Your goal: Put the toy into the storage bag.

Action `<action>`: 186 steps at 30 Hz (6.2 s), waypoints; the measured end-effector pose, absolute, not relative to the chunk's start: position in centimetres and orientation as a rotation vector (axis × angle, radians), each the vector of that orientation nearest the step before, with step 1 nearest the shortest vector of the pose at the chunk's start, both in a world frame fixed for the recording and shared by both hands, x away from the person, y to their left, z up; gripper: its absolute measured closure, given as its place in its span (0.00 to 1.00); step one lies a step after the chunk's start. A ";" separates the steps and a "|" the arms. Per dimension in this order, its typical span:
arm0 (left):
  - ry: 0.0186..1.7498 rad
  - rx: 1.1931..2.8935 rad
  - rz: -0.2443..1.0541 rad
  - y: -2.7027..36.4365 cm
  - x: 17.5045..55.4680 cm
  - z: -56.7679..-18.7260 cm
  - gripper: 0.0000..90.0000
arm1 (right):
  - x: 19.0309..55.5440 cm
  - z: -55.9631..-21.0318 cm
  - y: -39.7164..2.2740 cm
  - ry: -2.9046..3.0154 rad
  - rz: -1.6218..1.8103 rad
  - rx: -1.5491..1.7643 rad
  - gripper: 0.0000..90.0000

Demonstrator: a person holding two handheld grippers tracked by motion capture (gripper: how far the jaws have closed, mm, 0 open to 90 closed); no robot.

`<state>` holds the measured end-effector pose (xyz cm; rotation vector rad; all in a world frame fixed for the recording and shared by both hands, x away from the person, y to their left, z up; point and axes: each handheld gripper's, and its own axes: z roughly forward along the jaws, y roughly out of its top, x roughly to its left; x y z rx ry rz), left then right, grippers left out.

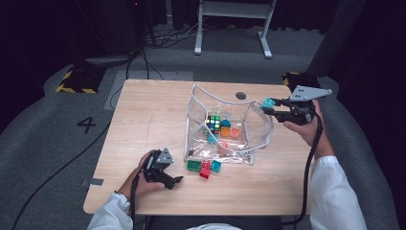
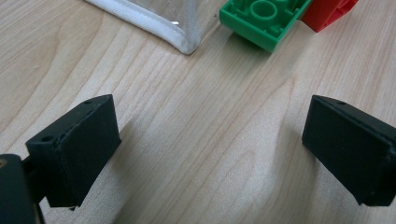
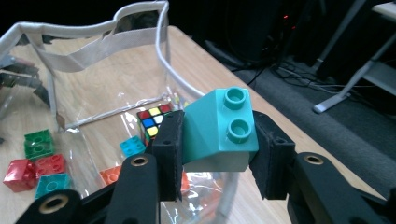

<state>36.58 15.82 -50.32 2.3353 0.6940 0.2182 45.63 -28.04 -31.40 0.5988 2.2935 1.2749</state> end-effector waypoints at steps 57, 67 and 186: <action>0.695 2.336 0.218 15.8 36.6 -50.3 0.04 | 47.8 -35.5 -22.0 2.716 0.523 0.390 0.60; 0.695 2.336 0.218 15.8 36.6 -50.3 0.05 | 46.3 -34.1 -24.1 2.647 0.792 0.443 0.58; 0.695 2.336 0.218 15.8 36.6 -50.3 0.04 | 36.7 -49.3 -18.9 2.613 1.252 0.500 0.66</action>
